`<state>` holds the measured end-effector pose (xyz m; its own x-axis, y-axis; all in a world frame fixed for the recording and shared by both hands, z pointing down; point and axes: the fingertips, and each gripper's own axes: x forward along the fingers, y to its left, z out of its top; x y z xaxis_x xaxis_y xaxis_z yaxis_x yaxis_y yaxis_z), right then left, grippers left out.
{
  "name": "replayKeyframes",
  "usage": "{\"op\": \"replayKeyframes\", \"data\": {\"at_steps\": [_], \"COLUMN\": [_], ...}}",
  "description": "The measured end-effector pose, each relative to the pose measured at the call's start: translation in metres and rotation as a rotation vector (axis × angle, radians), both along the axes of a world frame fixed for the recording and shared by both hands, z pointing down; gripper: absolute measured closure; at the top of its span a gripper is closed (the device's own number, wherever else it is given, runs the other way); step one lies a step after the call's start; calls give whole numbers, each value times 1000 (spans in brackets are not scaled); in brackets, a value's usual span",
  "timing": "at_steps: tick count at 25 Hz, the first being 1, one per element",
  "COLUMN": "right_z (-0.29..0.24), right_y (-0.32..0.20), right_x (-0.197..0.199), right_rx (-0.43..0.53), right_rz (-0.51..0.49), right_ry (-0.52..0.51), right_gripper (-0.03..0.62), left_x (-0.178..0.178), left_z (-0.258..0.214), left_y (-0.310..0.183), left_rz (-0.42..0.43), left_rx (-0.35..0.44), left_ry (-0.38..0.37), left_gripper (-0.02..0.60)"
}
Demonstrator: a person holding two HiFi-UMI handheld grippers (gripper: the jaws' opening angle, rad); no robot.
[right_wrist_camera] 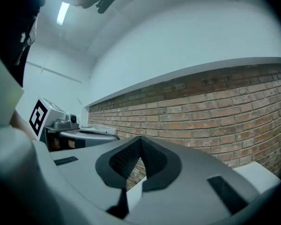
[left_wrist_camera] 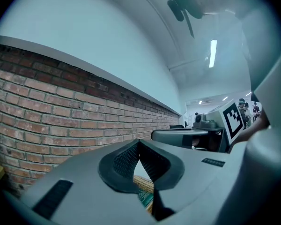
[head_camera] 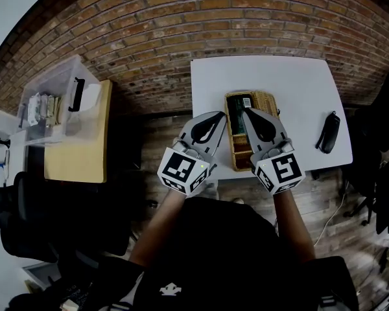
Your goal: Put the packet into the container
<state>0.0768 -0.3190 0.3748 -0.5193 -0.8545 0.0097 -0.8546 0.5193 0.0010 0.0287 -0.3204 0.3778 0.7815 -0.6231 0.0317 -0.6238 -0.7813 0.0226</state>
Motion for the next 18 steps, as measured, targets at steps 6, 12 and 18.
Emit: {"op": "replayKeyframes", "data": {"at_steps": [6,12,18], "right_z": [-5,0,-1], "right_y": [7,5,6], "right_x": [-1,-2,-2], "right_rx": [15,-7,-10], "right_rz": [-9,-22,-22], "right_ry": [1,18,10], "right_gripper": [589,589,589], "left_x": [2,2,3], "left_z": [0,0,2], "left_y": [-1,-1,0], "left_rz": [-2,-1,1], "left_rx": [-2,-2,-5], "left_ry": [3,0,0], "left_gripper": [575,575,575]}}
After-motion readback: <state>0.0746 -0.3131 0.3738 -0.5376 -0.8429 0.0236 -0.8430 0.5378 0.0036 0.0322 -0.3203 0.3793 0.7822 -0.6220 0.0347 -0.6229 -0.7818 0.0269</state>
